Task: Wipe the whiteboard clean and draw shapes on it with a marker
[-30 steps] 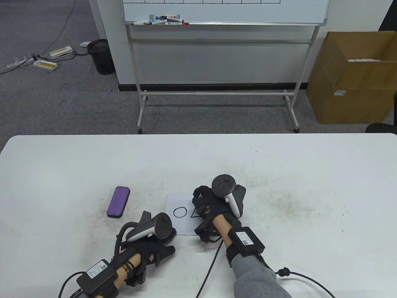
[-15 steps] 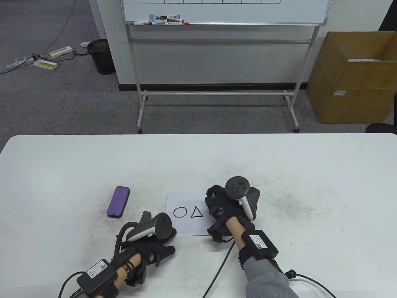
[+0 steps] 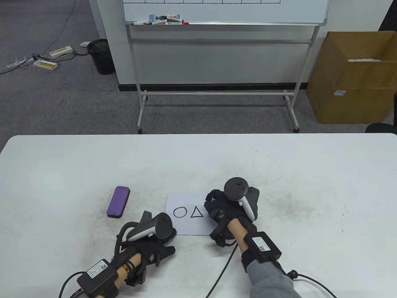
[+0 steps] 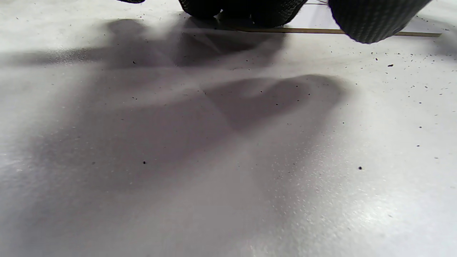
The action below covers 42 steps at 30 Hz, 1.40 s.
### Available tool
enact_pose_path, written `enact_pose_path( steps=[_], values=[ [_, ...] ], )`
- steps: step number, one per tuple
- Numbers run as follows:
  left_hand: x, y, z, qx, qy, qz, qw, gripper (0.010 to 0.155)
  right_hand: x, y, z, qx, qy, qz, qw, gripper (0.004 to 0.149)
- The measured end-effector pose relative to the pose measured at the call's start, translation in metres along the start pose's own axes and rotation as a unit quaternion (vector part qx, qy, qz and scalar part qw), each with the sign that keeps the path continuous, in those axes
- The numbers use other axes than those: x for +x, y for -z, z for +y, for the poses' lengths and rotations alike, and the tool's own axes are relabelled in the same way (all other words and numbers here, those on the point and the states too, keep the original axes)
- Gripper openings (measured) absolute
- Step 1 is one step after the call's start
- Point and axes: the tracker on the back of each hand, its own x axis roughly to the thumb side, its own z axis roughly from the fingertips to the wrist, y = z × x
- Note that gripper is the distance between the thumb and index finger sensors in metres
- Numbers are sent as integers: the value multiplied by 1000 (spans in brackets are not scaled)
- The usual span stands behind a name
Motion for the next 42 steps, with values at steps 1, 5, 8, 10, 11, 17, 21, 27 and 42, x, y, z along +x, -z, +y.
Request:
enact_pose_path(
  steps=[1,5,8,10,11,17,21,27,42],
  values=[
    [0,0,0,0,0,0,1000,73,0,0,-1,-14,9,-2,1000,43],
    [0,0,0,0,2,0,1000,73,-2,3,-2,-30,28,3,999,44],
    [0,0,0,0,1,0,1000,73,-4,4,0,-36,24,5,999,44],
    [0,0,0,-1,0,0,1000,73,-6,5,3,-25,16,10,1000,45],
    [0,0,0,-1,0,-1,1000,73,-7,5,3,-24,11,11,1000,45],
    [0,0,0,-1,-1,0,1000,73,-13,6,-6,-41,4,32,999,45],
    [0,0,0,-1,0,0,1000,73,-18,5,-11,-46,5,43,998,44],
    [0,0,0,-1,0,0,1000,73,-19,5,-13,-46,1,45,998,45],
    [0,1,0,-2,2,1,1000,73,-20,-6,-14,-4,-19,47,999,43]
  ],
)
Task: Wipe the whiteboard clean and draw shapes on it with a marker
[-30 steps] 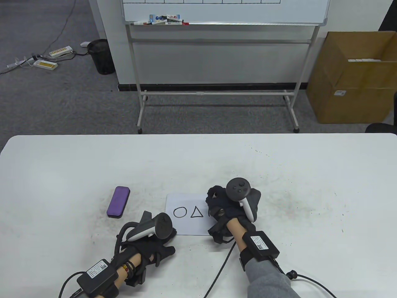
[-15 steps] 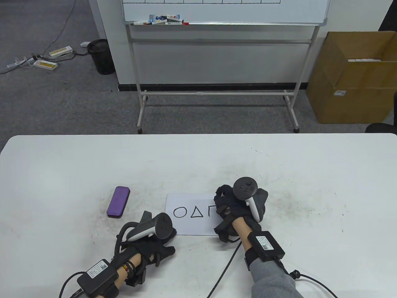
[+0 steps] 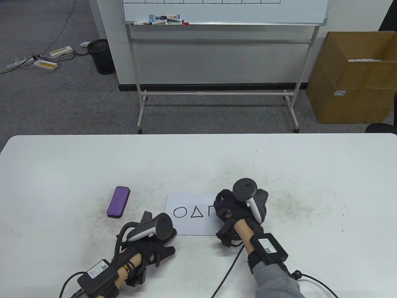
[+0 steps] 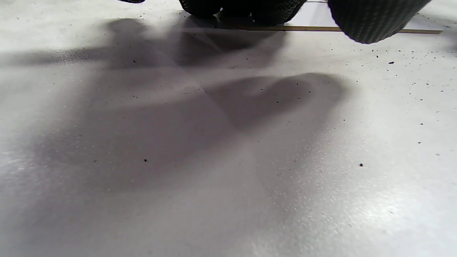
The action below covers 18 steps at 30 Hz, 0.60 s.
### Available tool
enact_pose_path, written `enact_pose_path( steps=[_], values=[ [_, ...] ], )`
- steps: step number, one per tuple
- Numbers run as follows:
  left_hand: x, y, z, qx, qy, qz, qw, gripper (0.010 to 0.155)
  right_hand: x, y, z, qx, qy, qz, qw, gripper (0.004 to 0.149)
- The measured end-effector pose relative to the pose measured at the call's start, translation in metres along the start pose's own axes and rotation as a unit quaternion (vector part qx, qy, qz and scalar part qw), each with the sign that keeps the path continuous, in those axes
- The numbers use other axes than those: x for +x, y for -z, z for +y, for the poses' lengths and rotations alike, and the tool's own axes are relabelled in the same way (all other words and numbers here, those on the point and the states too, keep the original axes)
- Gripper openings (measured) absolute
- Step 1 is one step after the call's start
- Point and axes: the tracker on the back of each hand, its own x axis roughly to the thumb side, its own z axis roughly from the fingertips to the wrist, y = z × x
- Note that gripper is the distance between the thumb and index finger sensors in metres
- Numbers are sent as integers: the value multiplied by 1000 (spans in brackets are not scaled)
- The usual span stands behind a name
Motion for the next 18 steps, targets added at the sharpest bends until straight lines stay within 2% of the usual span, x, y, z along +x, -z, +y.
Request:
enact_pose_path(
  steps=[5,7,9,18],
  values=[
    [0,0,0,0,0,0,1000,73,0,-4,-2,1,3,-6,1000,43],
    [0,0,0,0,3,0,1000,73,3,-5,-7,-15,50,-18,998,43],
    [0,0,0,0,3,0,1000,73,5,-5,-8,-5,72,-18,997,43],
    [1,0,-1,-1,4,0,1000,73,12,-4,17,37,25,-29,999,44]
  ],
)
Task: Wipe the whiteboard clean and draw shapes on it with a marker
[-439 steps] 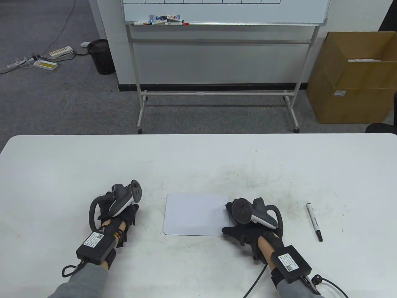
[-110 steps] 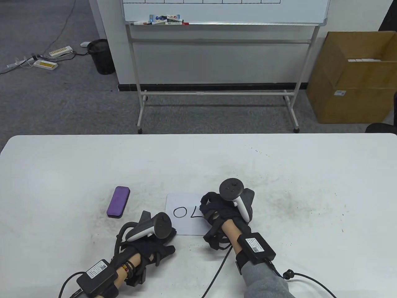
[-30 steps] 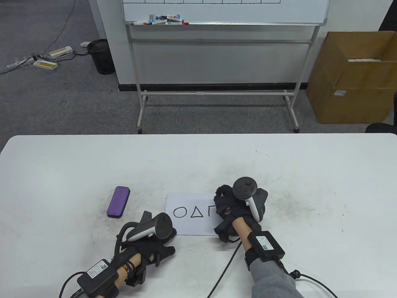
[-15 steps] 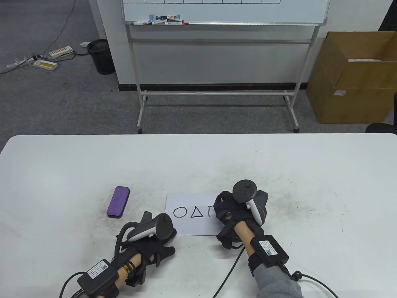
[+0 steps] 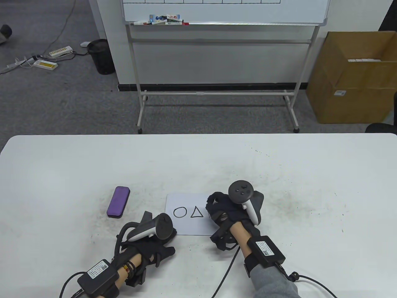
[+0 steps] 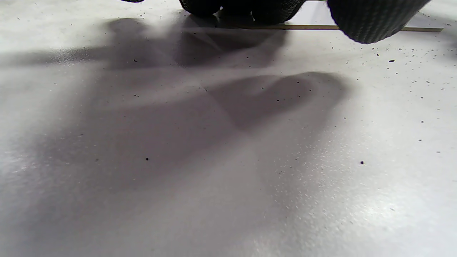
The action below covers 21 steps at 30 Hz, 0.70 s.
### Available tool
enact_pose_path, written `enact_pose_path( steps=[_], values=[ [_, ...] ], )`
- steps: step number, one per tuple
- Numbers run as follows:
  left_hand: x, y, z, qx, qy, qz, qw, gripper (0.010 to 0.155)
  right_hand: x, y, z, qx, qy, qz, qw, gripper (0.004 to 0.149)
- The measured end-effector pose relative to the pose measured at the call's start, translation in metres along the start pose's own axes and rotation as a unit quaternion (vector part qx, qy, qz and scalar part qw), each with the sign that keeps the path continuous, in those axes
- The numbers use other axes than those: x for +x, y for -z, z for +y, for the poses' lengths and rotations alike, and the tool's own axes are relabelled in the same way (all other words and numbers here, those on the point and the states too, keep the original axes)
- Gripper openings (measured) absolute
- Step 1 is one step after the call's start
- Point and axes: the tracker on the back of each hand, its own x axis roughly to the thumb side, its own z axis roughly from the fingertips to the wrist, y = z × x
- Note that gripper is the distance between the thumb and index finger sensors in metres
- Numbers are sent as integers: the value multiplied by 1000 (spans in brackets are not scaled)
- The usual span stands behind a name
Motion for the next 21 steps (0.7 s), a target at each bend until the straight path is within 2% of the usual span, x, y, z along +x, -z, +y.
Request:
enact_pose_path(
  steps=[12,21],
  values=[
    [0,0,0,0,2,0,1000,73,-16,-2,-20,-24,-3,41,999,43],
    [1,-1,0,7,5,1,1000,73,-18,-14,-25,-53,23,3,998,43]
  ],
)
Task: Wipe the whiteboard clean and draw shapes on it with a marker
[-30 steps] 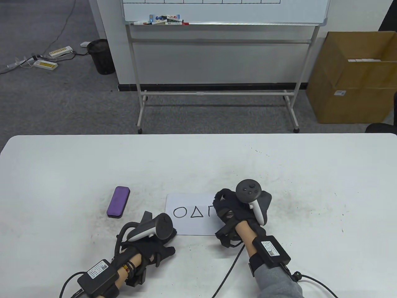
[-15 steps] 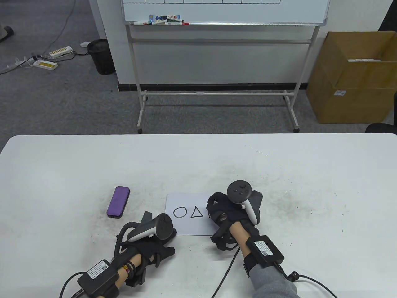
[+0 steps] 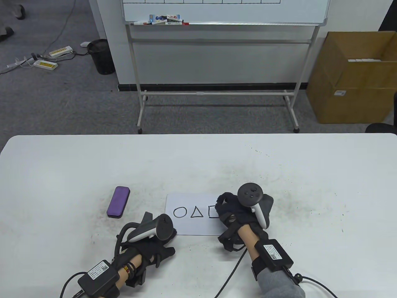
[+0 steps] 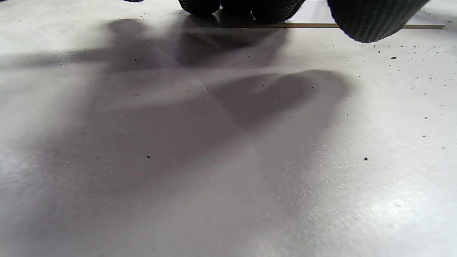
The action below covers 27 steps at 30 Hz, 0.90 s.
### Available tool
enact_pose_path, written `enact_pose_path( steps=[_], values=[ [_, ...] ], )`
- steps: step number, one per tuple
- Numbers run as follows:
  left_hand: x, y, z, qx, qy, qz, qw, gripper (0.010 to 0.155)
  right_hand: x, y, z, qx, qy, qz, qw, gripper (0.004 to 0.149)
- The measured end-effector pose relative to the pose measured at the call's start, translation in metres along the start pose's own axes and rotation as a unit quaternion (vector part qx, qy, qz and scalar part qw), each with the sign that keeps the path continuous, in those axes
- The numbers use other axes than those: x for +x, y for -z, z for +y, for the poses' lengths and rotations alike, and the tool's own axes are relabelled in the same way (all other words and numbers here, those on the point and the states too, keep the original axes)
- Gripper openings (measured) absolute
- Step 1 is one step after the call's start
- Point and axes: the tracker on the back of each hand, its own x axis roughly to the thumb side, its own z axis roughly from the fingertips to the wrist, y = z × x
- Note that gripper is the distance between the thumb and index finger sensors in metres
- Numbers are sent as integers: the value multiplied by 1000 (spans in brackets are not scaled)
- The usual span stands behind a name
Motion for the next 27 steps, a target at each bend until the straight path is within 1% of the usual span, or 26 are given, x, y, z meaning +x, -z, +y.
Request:
enact_pose_path(
  steps=[3,5,9,13,15,19,20,22,24,27],
  values=[
    [1,-2,0,21,16,-1,1000,72,0,-11,-7,-6,20,-12,1000,44],
    [3,-3,1,23,19,-1,1000,73,-2,-22,-11,-16,31,-25,999,44],
    [2,-7,4,37,11,-2,999,72,-7,-37,-16,-26,72,-40,996,44],
    [-5,-15,13,68,-5,10,998,72,-11,-54,-22,-25,125,-54,990,44],
    [-11,-19,21,86,-14,25,996,71,-13,-61,-25,-25,154,-63,986,45],
    [-24,-30,38,133,-15,60,989,71,-17,-64,-25,-36,223,-75,971,45],
    [-29,-35,43,145,-15,70,987,70,-18,-64,-26,-32,228,-70,971,45],
    [-38,-43,49,161,-23,87,983,70,-19,-66,-29,-34,222,-81,971,46],
    [-52,-52,54,170,-40,108,979,70,-21,-69,-31,-36,223,-83,971,46],
    [-73,-59,54,164,-60,152,973,70,-24,-73,-36,-33,243,-85,966,46]
  ],
)
